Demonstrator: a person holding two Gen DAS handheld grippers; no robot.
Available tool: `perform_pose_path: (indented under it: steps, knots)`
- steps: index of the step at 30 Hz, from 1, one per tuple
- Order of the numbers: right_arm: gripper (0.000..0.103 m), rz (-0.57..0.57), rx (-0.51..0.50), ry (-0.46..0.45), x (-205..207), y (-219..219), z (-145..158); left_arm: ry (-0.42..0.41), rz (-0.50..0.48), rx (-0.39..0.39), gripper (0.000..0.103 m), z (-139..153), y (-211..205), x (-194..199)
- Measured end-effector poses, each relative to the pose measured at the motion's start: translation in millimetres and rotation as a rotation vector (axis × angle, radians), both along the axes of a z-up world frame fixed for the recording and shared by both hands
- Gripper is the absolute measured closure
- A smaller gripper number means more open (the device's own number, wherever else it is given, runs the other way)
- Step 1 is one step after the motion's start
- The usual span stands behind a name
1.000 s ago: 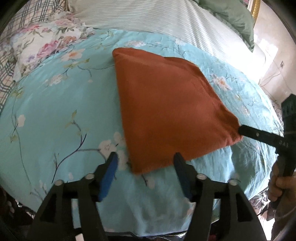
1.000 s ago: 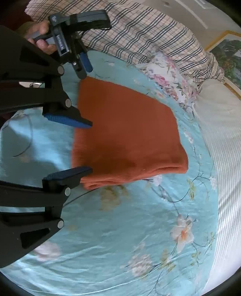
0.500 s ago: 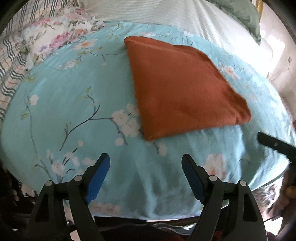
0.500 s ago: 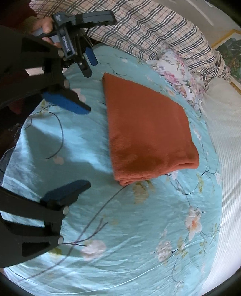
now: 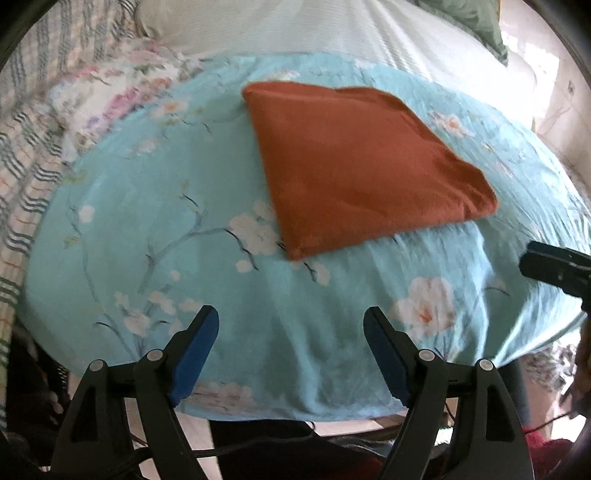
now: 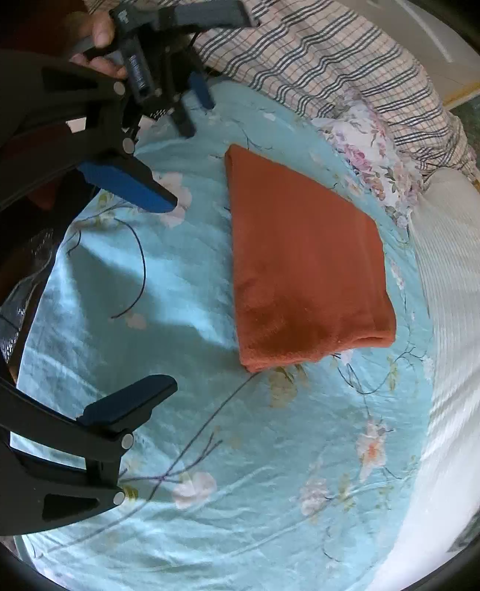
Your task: Fold small clothes
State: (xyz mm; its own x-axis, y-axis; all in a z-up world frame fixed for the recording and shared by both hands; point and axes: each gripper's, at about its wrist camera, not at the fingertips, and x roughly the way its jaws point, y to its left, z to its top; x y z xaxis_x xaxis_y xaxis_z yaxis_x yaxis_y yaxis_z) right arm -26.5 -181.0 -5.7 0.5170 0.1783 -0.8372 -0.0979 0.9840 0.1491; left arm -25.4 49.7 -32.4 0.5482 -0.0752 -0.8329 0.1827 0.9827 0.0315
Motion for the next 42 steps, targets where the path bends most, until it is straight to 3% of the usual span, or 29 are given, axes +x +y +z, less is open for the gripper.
perform_pose_path:
  steps: [4,7,10,14,16,19,23,30,42]
  knots:
    - [0.013,0.023,-0.066,-0.018,-3,3,8,-0.068,0.004,0.031,0.022,13,0,-4]
    - [0.013,0.046,-0.105,-0.042,-5,5,20,-0.032,-0.031,0.032,0.022,23,-1,-3]
    - [0.011,0.070,-0.097,-0.055,-5,7,32,-0.052,-0.029,-0.001,0.019,38,1,-4]
    - [0.004,0.106,-0.072,-0.076,-4,11,43,-0.096,-0.027,0.039,0.017,55,-5,-2]
    - [0.002,0.107,-0.065,-0.081,-2,13,43,-0.111,-0.024,0.057,0.010,58,-6,0]
    - [0.001,0.095,-0.071,-0.062,4,14,34,-0.090,-0.006,0.089,0.005,51,-8,8]
    - [0.001,0.082,-0.062,-0.025,12,15,20,0.018,0.032,0.130,0.005,28,-4,30]
    - [0.001,0.098,-0.073,-0.027,27,15,16,-0.018,0.022,0.160,0.005,23,-9,36]
    - [0.001,0.128,-0.088,-0.043,68,17,22,-0.052,0.005,0.147,0.005,33,-19,56]
